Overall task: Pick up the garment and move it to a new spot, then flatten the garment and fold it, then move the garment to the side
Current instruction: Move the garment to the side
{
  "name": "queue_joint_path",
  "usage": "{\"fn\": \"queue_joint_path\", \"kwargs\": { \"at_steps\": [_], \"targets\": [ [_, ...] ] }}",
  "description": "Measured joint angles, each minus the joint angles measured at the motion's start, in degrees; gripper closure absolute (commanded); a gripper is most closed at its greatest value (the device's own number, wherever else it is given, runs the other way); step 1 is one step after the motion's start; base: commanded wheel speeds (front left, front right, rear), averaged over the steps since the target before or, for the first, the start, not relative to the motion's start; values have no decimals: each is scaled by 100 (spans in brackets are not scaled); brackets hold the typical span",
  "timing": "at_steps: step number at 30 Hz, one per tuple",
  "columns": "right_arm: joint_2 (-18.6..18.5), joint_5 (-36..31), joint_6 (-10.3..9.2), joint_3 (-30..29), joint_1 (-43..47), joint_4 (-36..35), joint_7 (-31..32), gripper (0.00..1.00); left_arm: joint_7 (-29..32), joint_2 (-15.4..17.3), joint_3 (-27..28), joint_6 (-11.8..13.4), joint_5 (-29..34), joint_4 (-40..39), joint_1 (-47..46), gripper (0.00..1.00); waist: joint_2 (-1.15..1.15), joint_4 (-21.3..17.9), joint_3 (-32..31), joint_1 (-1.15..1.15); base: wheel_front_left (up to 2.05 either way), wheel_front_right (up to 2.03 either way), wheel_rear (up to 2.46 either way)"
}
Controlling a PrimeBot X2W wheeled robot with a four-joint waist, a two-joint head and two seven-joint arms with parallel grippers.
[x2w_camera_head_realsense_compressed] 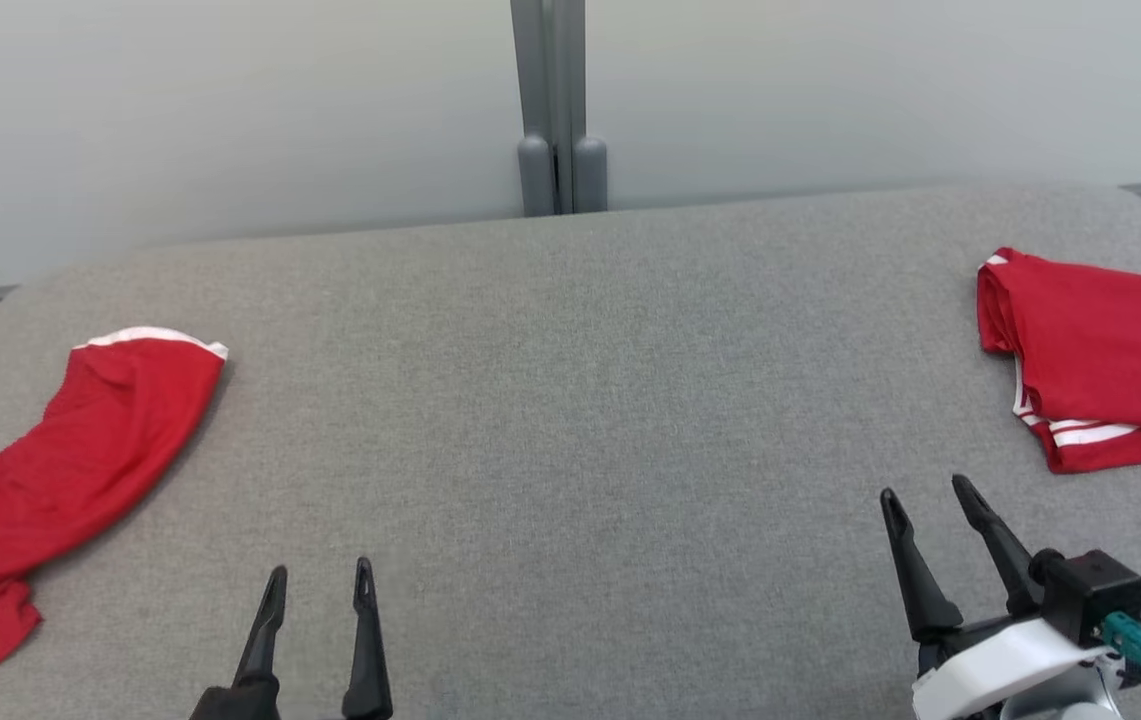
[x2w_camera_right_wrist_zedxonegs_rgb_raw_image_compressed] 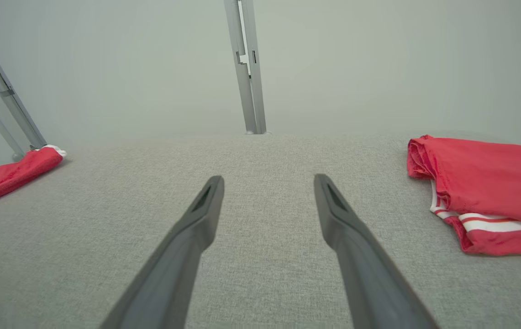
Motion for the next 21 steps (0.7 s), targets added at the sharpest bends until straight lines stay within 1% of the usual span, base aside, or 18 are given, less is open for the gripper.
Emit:
{"fn": "queue_joint_path", "kwargs": {
  "at_steps": [4, 6, 9, 14, 21],
  "targets": [
    [188, -274, 0, -110, 321, -160, 0, 0, 0, -1, 308, -127, 109, -151, 426, 0, 0, 82, -383, 0, 0, 0, 0],
    [263, -308, 0, -81, 392, -198, 0, 0, 0, -1, 414, -155, 249, -167, 622, 0, 0, 100, -536, 0, 0, 0, 0],
    [315, -337, 0, -44, 481, -220, 0, 0, 0, -7, 556, -215, 242, -229, 858, 0, 0, 100, -731, 0, 0, 0, 0],
    [377, -345, 0, -90, 552, -283, 0, 0, 0, -8, 555, -303, 172, -287, 979, 0, 0, 66, -898, 0, 0, 0, 0],
    [392, -344, 0, -59, 617, -271, 0, 0, 0, -9, 511, -413, 168, -291, 990, 0, 0, 87, -880, 0, 0, 0, 0]
  ]
}}
